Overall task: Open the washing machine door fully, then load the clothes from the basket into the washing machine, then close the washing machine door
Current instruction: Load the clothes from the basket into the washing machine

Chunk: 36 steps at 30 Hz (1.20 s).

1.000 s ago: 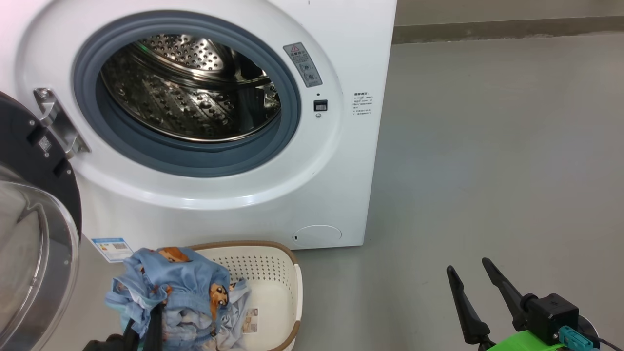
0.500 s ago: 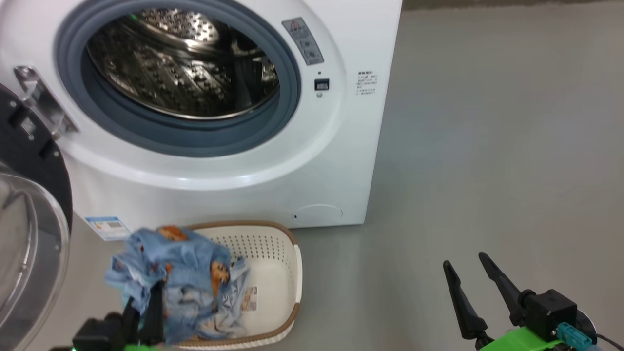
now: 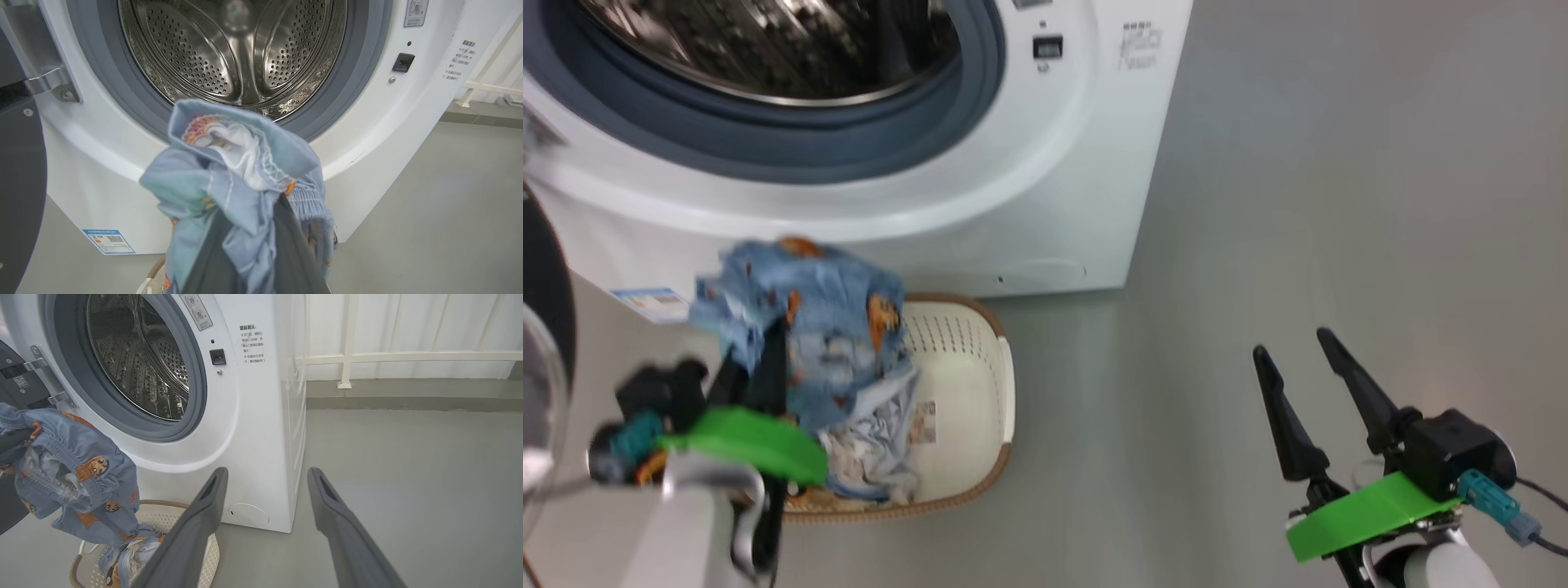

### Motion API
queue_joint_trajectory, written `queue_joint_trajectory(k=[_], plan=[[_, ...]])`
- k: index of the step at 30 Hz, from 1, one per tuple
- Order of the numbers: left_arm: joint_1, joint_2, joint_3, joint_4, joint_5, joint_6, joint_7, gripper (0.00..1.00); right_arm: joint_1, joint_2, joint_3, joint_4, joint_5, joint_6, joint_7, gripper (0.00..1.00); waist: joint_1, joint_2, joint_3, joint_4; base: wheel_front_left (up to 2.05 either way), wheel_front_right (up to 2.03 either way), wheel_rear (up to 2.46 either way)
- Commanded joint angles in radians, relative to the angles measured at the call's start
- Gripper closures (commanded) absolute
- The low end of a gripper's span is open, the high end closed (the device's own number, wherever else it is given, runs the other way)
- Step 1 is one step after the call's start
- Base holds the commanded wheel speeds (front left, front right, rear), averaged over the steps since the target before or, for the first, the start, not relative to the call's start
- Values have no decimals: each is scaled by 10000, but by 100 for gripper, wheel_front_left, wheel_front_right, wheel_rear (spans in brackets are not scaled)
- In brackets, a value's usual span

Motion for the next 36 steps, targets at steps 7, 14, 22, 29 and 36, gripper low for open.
queue_joint_trajectory(k=[7, 14, 22, 29, 36], plan=[[-3156, 880, 168, 1473, -455, -453, 829, 100, -998, -24, 528, -32, -2, 16, -452, 0, 0, -1, 2018, -499, 0, 0, 0], [-5126, 1467, -112, 2512, -677, -572, 1554, 100, -1570, -24, 773, 302, 222, 16, -816, 0, 0, -1, 2822, -873, 0, 0, 0], [-7372, 2257, -625, 3398, -1127, -616, 2632, 100, -2182, -24, 1229, 882, 568, 16, -1206, 0, 0, -1, 3430, -1396, 0, 0, 0], [-8803, 3237, -1252, 3695, -1707, -619, 3707, 100, -2608, -24, 1630, 1173, 921, 16, -1334, 0, 0, -1, 3935, -1964, 0, 0, 0], [-9853, 4335, -1259, 4017, -2102, -620, 4122, 100, -2811, -24, 1866, 1099, 1257, 16, -1351, 0, 0, -1, 4344, -2554, 0, 0, 0]])
